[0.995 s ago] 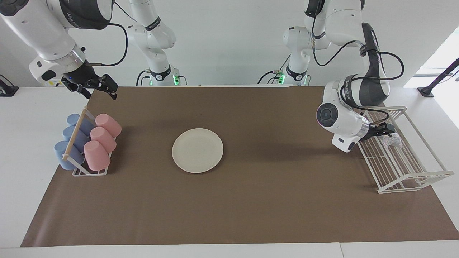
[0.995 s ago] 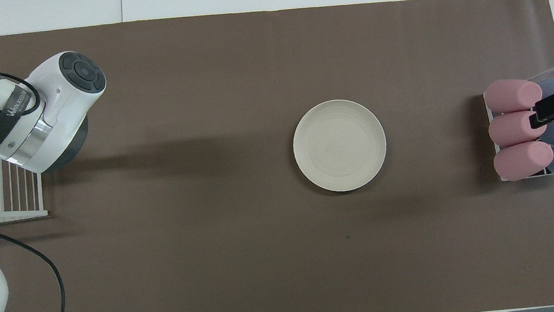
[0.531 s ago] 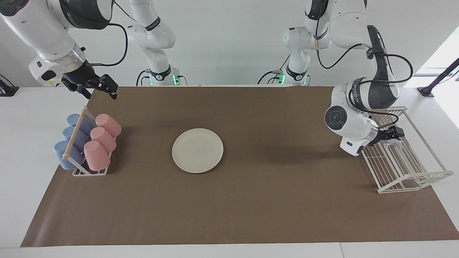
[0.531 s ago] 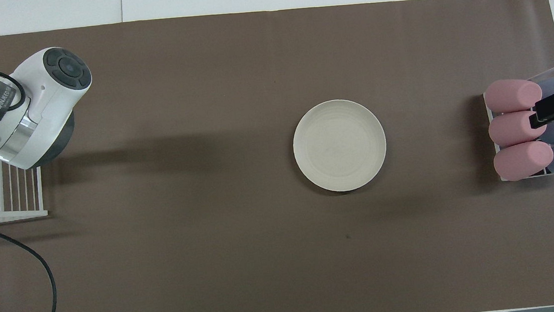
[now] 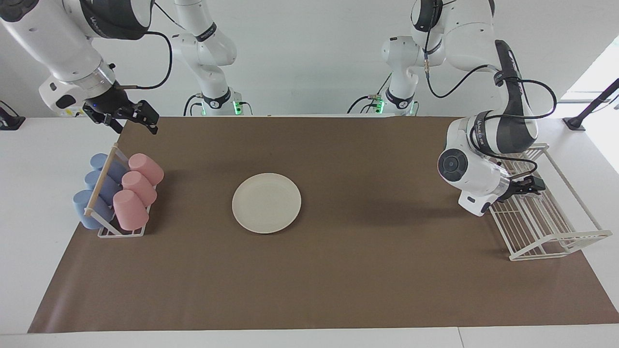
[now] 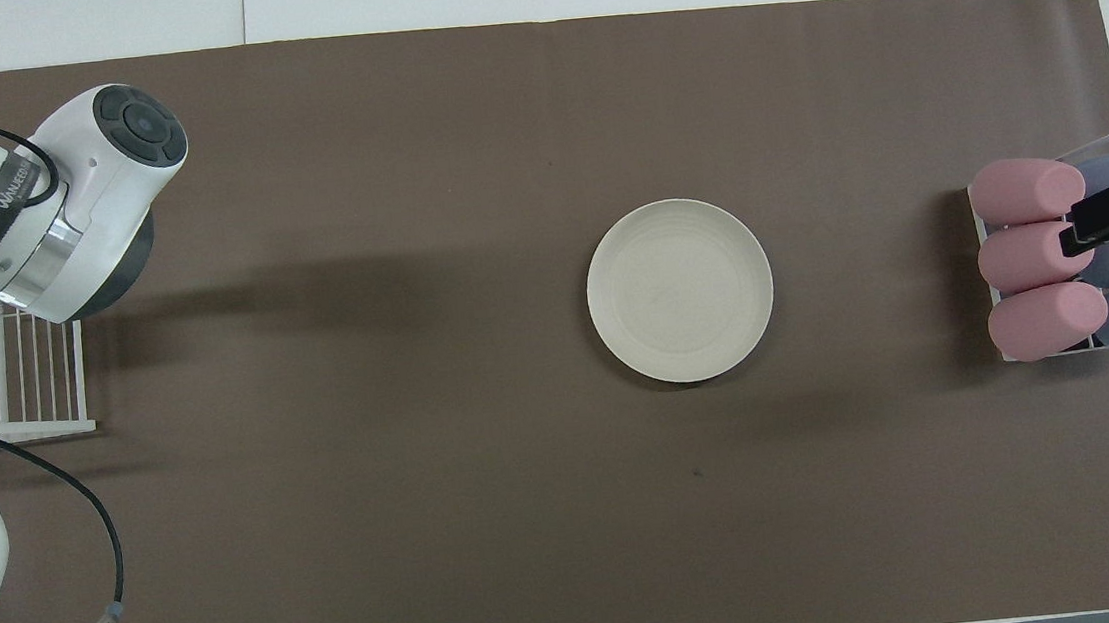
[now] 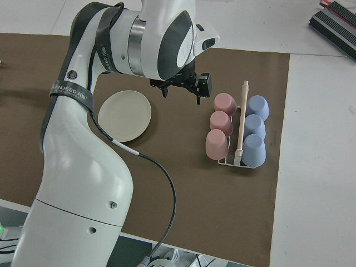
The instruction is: Wipe plate with sponge
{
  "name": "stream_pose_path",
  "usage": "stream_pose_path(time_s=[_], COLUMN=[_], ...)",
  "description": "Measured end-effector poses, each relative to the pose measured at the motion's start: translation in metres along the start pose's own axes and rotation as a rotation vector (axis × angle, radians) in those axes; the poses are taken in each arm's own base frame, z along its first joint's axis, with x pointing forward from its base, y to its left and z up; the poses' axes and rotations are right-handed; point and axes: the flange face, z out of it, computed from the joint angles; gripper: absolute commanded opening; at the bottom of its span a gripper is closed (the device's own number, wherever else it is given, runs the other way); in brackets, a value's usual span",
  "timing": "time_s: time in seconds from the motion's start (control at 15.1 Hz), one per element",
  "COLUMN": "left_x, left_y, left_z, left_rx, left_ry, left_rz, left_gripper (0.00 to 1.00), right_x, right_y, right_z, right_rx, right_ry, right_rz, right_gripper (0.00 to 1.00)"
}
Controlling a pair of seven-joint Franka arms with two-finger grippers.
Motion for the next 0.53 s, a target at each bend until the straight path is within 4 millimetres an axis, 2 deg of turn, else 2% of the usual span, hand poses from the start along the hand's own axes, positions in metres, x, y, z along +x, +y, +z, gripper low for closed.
stream_pose_path(time_s=[0.2,0.4,0.53], left_x=[-0.0015,-0.0043,-0.0045], left_y=[-0.0028,-0.0033,-0.0033], left_z=[0.0055,0.0077,0.0076], left_rx=[0.001,0.007,0.008], left_ry=[-0.018,-0.043,-0.045], left_rz=[-0.004,-0.004,-0.004], left_gripper=[1.00,0.80,0.77], right_x=[0.0000,0.0000,0.0000], right_y=[0.0000,0.0000,0.0000], right_z=[0.0000,0.0000,0.0000], right_rx=[0.000,0.000,0.000], right_ry=[0.000,0.000,0.000], right_rz=[0.000,0.000,0.000], right_gripper=[1.00,1.00,1.00])
